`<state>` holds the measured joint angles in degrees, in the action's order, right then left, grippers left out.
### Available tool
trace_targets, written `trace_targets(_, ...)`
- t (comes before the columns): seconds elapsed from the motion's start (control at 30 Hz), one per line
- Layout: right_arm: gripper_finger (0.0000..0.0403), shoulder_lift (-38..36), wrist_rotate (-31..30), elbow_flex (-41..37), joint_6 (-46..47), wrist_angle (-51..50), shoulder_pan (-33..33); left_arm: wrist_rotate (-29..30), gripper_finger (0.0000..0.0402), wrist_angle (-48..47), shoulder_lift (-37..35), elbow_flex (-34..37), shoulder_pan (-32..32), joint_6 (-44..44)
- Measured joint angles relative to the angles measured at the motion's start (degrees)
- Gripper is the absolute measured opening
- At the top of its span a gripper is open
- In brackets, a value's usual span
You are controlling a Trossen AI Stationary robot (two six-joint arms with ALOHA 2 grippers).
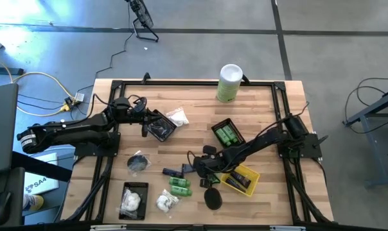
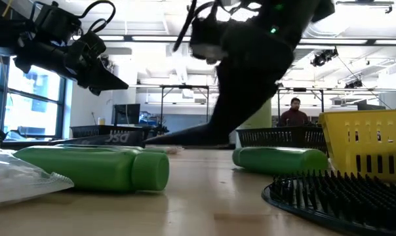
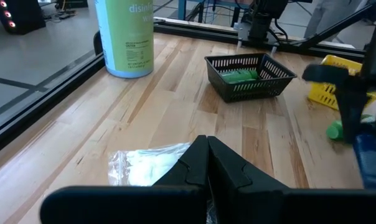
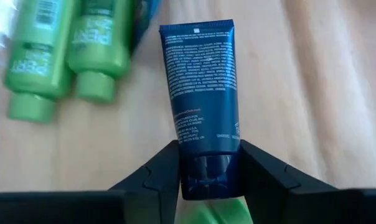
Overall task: Pick & Place Travel size toiletries
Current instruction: Put the shaving cream tube into the yellow bin
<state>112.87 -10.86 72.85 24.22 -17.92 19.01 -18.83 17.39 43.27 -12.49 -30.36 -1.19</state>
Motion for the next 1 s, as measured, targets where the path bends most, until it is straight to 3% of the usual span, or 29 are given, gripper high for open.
trace_targets(0.23, 0.0129, -5.79, -1.2, 0.07, 2.37, -5.07, 0.01, 0.0, 0.0, -0.02, -0.02, 0.02, 0.02, 0.0)
trace_targets(0.6, 0.0131, -15.21, -1.0, 0.08, 13.84, -12.54, 0.77, 0.02, 0.0, -0.35, -0.02, 0.02, 0.01, 0.01)
trace_targets(1.0, 0.0131, -23.01, -5.0, 0.06, 23.65, -19.11, 7.18, 0.0, 0.0, -1.07, -0.02, 0.01, 0.0, 0.02)
